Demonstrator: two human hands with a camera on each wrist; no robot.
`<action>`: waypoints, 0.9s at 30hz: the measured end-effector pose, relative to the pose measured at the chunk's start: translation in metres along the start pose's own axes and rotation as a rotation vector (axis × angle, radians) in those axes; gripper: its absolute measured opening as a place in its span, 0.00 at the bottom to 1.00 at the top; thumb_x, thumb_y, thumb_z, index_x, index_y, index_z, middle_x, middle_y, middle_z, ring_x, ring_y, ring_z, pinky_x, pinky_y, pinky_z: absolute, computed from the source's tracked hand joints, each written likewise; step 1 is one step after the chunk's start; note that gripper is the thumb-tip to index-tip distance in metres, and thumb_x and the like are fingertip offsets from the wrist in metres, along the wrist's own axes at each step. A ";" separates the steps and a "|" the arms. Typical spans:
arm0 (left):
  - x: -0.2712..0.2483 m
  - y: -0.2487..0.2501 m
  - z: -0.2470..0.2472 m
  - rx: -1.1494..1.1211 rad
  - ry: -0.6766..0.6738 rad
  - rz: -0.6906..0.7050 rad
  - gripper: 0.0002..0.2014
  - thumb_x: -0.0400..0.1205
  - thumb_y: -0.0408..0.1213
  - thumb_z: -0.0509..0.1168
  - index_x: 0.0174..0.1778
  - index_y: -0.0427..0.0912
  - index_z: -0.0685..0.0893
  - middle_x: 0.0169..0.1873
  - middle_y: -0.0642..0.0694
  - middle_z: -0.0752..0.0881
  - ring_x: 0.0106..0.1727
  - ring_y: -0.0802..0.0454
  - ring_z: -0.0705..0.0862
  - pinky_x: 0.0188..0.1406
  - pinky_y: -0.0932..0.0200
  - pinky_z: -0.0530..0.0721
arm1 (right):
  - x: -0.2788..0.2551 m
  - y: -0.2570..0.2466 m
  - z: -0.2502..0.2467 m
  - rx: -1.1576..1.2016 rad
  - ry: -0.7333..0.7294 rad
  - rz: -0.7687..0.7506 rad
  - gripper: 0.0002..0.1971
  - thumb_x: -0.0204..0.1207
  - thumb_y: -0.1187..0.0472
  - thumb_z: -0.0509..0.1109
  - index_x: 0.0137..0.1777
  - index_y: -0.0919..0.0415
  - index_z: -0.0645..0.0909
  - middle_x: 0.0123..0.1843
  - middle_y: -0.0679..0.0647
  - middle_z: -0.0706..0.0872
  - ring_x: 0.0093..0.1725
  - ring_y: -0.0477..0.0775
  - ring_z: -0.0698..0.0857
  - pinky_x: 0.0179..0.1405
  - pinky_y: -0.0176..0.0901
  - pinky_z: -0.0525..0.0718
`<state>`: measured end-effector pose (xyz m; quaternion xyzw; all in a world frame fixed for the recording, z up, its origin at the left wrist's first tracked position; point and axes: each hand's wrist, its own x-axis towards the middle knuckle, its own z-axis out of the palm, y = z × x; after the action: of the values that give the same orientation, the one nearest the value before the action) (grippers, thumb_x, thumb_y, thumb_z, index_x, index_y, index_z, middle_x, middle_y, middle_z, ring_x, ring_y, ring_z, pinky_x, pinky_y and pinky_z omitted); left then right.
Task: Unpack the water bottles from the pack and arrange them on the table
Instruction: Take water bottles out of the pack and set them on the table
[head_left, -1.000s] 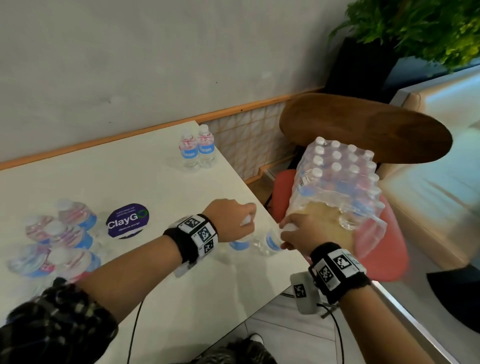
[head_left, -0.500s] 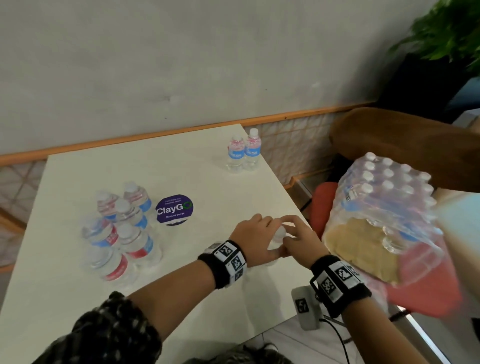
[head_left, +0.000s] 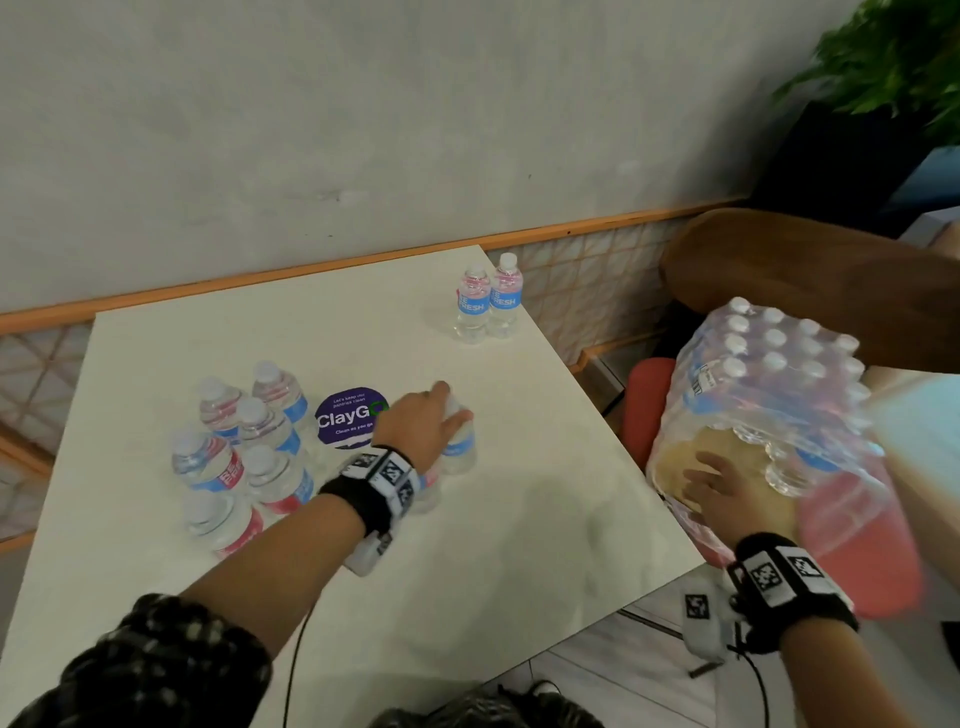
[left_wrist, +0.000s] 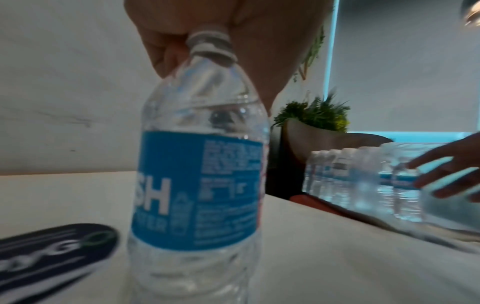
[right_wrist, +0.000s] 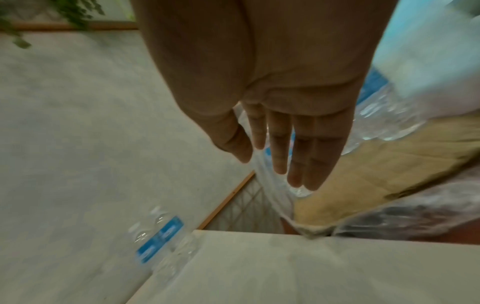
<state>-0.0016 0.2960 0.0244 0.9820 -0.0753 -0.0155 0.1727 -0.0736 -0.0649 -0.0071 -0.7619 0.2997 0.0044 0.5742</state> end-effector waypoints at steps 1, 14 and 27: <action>0.001 -0.013 -0.005 0.009 0.018 -0.031 0.23 0.84 0.58 0.53 0.59 0.41 0.73 0.47 0.39 0.86 0.51 0.37 0.84 0.42 0.50 0.78 | 0.001 0.004 -0.008 -0.002 0.030 0.019 0.19 0.80 0.74 0.59 0.71 0.63 0.69 0.63 0.71 0.78 0.40 0.54 0.78 0.35 0.44 0.77; 0.000 -0.095 -0.034 0.115 0.122 -0.400 0.18 0.86 0.43 0.54 0.72 0.43 0.67 0.60 0.35 0.76 0.59 0.33 0.79 0.48 0.41 0.81 | 0.028 -0.050 -0.052 0.733 0.165 -0.031 0.09 0.77 0.54 0.67 0.55 0.55 0.77 0.62 0.51 0.79 0.65 0.57 0.82 0.57 0.52 0.84; 0.002 -0.054 -0.026 0.317 0.231 -0.244 0.36 0.82 0.52 0.59 0.83 0.44 0.52 0.81 0.36 0.55 0.82 0.35 0.52 0.77 0.32 0.55 | 0.017 -0.023 -0.037 0.746 0.171 0.050 0.08 0.85 0.61 0.55 0.58 0.60 0.74 0.60 0.56 0.84 0.55 0.54 0.85 0.56 0.49 0.82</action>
<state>0.0098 0.3546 0.0307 0.9939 0.0629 0.0884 0.0205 -0.0614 -0.1014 0.0196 -0.4907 0.3459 -0.1545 0.7847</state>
